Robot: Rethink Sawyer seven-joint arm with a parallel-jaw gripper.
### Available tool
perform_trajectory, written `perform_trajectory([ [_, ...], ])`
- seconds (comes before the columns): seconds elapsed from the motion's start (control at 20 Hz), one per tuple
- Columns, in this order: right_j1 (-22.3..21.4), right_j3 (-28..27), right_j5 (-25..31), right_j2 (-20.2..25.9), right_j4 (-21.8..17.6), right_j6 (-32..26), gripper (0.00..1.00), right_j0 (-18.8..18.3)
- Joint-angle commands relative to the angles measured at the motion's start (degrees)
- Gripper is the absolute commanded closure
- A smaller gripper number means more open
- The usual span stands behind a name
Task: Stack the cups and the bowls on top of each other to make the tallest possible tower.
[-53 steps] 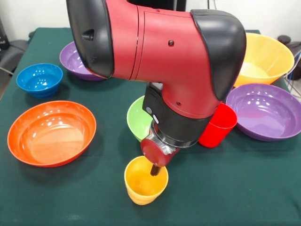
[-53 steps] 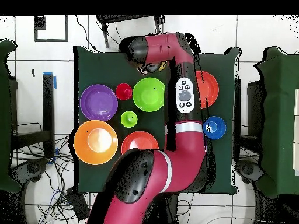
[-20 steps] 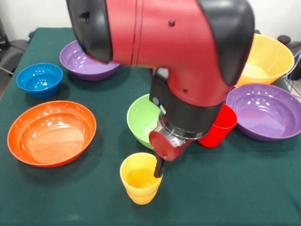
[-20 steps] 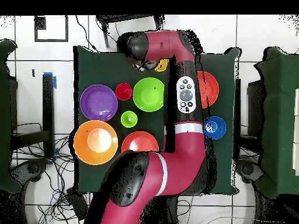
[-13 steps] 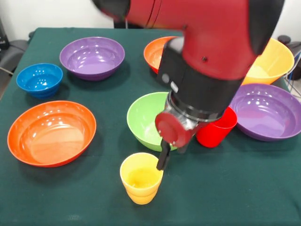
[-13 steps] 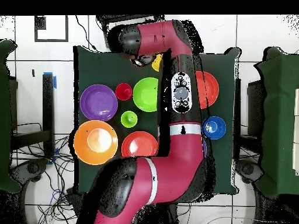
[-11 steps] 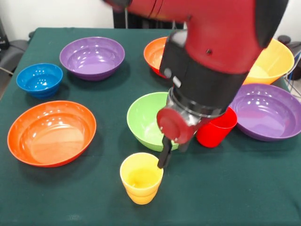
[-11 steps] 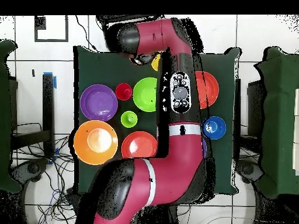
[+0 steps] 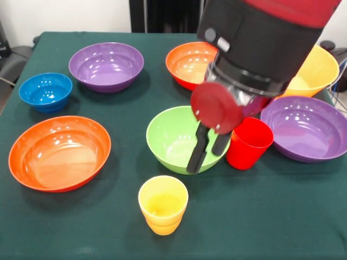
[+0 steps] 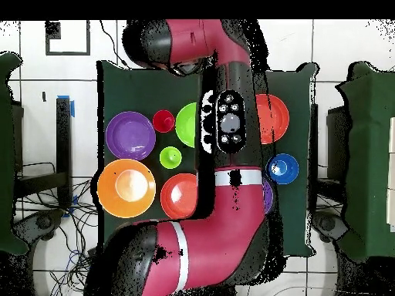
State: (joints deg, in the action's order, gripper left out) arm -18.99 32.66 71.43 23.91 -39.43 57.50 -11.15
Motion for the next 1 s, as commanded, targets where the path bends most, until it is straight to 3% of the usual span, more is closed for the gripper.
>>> perform_trajectory([
  [0.05,-5.37,15.49,-0.84,-4.51,2.95,11.41,0.0,1.74],
  [0.15,-7.91,21.69,-4.53,-6.06,4.34,14.03,0.0,1.23],
  [0.7,-15.67,43.97,-19.53,-12.86,7.01,23.95,0.0,2.88],
  [1.0,-16.97,51.05,-26.24,-14.29,6.38,26.85,0.0,4.1],
])
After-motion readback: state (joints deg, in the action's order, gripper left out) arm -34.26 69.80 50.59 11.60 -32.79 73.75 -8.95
